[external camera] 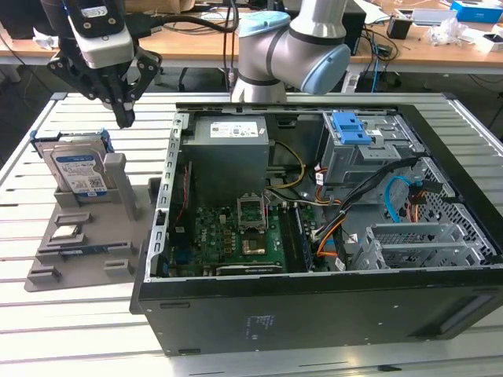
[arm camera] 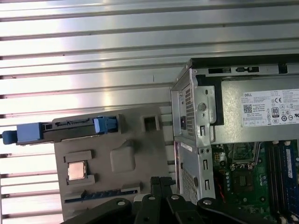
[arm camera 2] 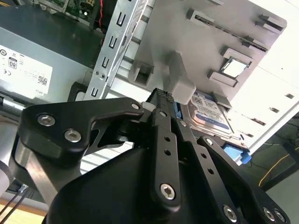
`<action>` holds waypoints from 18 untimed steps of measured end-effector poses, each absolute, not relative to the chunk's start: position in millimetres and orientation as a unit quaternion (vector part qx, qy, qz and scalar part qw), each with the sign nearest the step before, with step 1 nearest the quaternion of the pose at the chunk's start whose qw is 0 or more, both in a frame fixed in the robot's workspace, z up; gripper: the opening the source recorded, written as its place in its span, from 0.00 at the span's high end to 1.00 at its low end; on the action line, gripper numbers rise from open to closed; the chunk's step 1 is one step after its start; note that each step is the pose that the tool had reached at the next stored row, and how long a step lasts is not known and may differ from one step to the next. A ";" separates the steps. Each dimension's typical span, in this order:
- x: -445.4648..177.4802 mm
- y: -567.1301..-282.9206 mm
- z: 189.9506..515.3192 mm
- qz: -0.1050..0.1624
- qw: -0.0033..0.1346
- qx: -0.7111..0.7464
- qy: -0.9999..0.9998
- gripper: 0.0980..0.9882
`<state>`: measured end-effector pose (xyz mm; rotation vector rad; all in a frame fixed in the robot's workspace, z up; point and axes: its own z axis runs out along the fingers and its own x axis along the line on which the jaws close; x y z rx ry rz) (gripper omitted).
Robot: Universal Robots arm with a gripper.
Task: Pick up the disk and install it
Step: 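Reach for the disk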
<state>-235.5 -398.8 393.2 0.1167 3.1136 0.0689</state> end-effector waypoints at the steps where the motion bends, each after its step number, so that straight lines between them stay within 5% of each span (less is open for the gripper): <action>1: -236.6 -398.8 393.2 0.022 0.013 0.037 0.999 0.99; 18: -272.7 -398.8 393.3 0.022 0.012 0.037 0.999 0.99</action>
